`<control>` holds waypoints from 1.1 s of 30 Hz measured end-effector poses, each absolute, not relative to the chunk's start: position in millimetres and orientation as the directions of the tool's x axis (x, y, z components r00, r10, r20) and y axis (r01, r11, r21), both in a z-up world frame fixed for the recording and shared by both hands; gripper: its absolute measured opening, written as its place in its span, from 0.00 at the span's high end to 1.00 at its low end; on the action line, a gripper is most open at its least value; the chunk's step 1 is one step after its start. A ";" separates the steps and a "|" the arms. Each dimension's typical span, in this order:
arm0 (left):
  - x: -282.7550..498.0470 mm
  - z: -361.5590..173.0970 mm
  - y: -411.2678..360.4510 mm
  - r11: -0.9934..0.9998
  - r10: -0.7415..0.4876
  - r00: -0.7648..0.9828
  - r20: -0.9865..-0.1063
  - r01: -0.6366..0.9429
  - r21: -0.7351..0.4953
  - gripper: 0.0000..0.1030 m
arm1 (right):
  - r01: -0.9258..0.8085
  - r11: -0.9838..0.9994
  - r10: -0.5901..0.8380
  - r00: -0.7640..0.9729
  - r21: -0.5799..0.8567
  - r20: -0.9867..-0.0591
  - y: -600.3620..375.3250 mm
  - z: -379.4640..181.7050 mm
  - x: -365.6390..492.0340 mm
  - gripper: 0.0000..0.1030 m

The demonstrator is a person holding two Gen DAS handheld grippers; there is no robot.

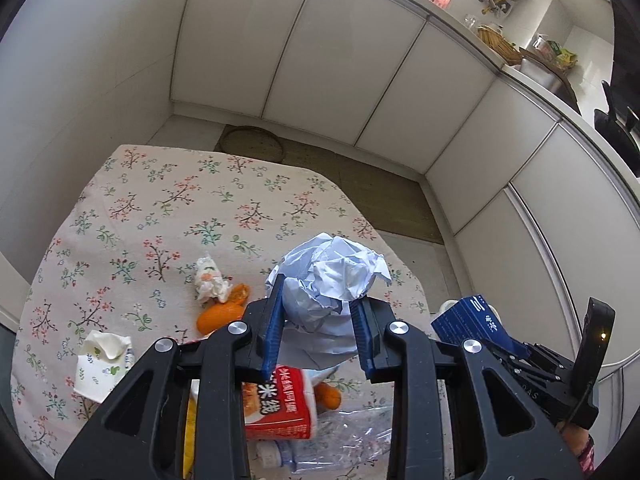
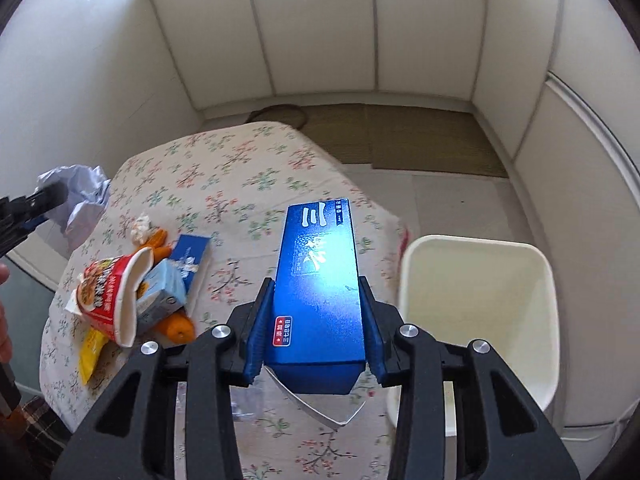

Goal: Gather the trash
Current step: 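Carry the blue box and white paper over the white bin and release both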

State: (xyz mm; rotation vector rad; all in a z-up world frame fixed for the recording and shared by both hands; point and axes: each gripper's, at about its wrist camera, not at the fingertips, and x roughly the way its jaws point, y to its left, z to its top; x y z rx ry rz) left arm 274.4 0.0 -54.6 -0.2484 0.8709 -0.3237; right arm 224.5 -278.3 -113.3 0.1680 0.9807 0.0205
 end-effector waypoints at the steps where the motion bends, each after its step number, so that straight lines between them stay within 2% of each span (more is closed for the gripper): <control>1: 273.1 -54.1 -6.0 0.920 -0.384 0.599 -0.703 0.185 -0.345 0.72 | 0.095 0.986 0.060 0.566 0.138 -0.822 -289.5 -112.2 221.5 0.61; 5: 271.9 -55.4 -33.9 0.909 -0.413 0.582 -0.700 0.224 -0.350 0.72 | 0.220 0.971 -0.054 0.574 0.090 -0.817 -325.8 -110.9 211.0 0.61; 10: 271.5 -62.7 -73.4 0.888 -0.459 0.545 -0.701 0.275 -0.368 0.72 | 0.337 0.938 -0.131 0.552 0.076 -0.823 -368.9 -111.4 197.8 0.61; 19: 264.9 -86.0 -177.5 0.812 -0.576 0.435 -0.693 0.406 -0.420 0.72 | 0.442 0.892 -0.188 0.556 0.096 -0.810 -422.0 -102.5 165.3 0.61; 28: 249.6 -126.5 -284.3 0.752 -0.614 0.332 -0.716 0.523 -0.402 0.71 | 0.549 0.829 -0.264 0.551 0.105 -0.791 -471.7 -96.2 132.3 0.61; 32: 250.9 -144.8 -314.4 0.737 -0.628 0.278 -0.726 0.513 -0.441 0.65 | 0.595 0.795 -0.290 0.537 0.112 -0.792 -489.0 -96.6 123.3 0.61; 33: 252.0 -148.3 -318.2 0.736 -0.630 0.272 -0.727 0.509 -0.447 0.58 | 0.603 0.789 -0.288 0.533 0.119 -0.796 -492.5 -98.1 122.4 0.61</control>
